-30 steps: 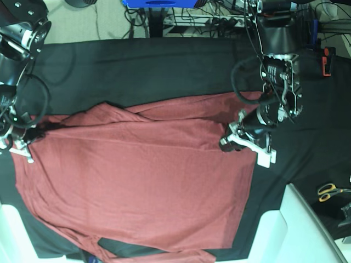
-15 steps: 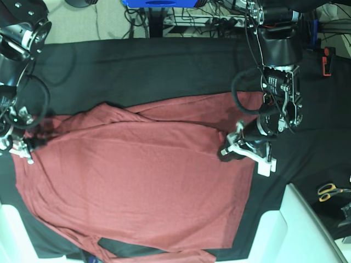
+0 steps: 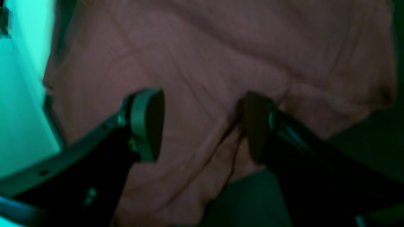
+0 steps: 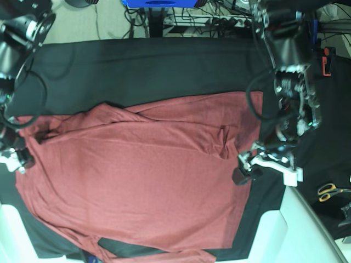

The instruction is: Fold the T-shirt properly

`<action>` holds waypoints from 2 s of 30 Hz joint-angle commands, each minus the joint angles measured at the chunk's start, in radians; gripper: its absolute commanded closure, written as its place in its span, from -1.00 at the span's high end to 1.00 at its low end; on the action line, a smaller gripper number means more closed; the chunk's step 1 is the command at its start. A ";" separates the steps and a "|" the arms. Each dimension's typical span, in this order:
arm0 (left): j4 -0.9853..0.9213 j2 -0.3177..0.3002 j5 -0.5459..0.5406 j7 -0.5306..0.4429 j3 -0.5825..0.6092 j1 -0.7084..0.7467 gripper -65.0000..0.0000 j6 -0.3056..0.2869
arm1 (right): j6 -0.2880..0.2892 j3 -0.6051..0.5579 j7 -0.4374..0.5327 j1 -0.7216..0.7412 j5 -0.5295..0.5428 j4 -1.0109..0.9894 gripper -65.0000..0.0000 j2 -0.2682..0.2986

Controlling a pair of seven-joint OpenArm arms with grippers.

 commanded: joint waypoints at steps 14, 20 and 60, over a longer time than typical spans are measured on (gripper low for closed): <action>0.354 -0.067 -0.017 -0.009 -0.040 0.416 -1.00 -0.016 | 0.168 0.349 0.037 -0.033 -0.003 -0.259 0.16 -0.023; 0.352 -0.047 -0.018 -0.007 -0.034 0.462 -0.57 -0.016 | 0.177 0.344 0.157 -0.002 -0.003 -0.428 0.17 0.027; 0.185 0.042 -0.284 -0.010 -0.050 0.537 -0.07 -0.016 | 0.301 0.338 0.230 0.154 -0.011 -0.724 -0.99 0.124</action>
